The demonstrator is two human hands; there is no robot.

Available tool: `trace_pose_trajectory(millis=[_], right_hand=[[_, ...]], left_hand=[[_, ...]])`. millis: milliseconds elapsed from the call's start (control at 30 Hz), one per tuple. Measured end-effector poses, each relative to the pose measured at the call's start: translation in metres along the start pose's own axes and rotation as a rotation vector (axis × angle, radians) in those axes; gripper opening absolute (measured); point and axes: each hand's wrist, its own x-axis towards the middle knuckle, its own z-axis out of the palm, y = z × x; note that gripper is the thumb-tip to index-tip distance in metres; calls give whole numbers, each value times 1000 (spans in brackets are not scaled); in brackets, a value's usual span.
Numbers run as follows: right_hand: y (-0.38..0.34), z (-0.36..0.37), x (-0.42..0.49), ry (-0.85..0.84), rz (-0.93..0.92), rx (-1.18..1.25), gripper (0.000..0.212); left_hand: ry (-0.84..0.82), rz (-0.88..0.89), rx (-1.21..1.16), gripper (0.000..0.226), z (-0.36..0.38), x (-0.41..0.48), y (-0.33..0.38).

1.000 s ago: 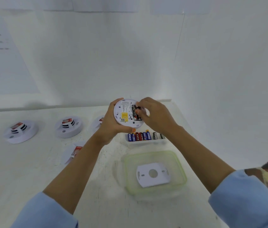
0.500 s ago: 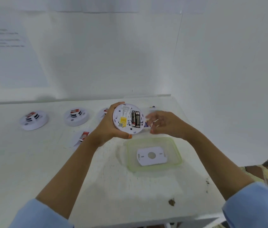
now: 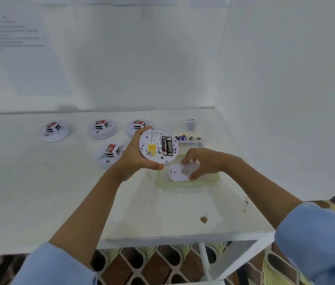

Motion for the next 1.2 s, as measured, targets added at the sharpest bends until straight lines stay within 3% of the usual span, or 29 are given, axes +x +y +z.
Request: trace_pose_trajectory(millis=[133, 333, 600, 733, 867, 967, 1067, 1200], right_hand=[[5, 1, 3, 57, 21, -81, 51], [1, 2, 4, -6, 7, -83, 70], [0, -10, 7, -22, 52, -67, 65], [11, -46, -13, 130, 115, -125, 62], [2, -82, -29, 387, 39, 65, 60], [-24, -82, -14, 409, -120, 143, 58], [-34, -75, 7, 390, -152, 113, 63], [-30, -77, 22, 395, -165, 56, 68]], left_hand=[[11, -6, -2, 102, 1, -4, 1], [-16, -18, 2, 101, 5, -2, 3], [-45, 3, 15, 103, 6, 16, 4], [-34, 22, 26, 104, 1, 27, 7], [-62, 40, 46, 108, -1, 40, 9], [-100, 62, 38, 107, 6, 49, 14], [-131, 116, 56, 85, 12, 58, 21], [-130, 118, 48, 95, 9, 71, 17]])
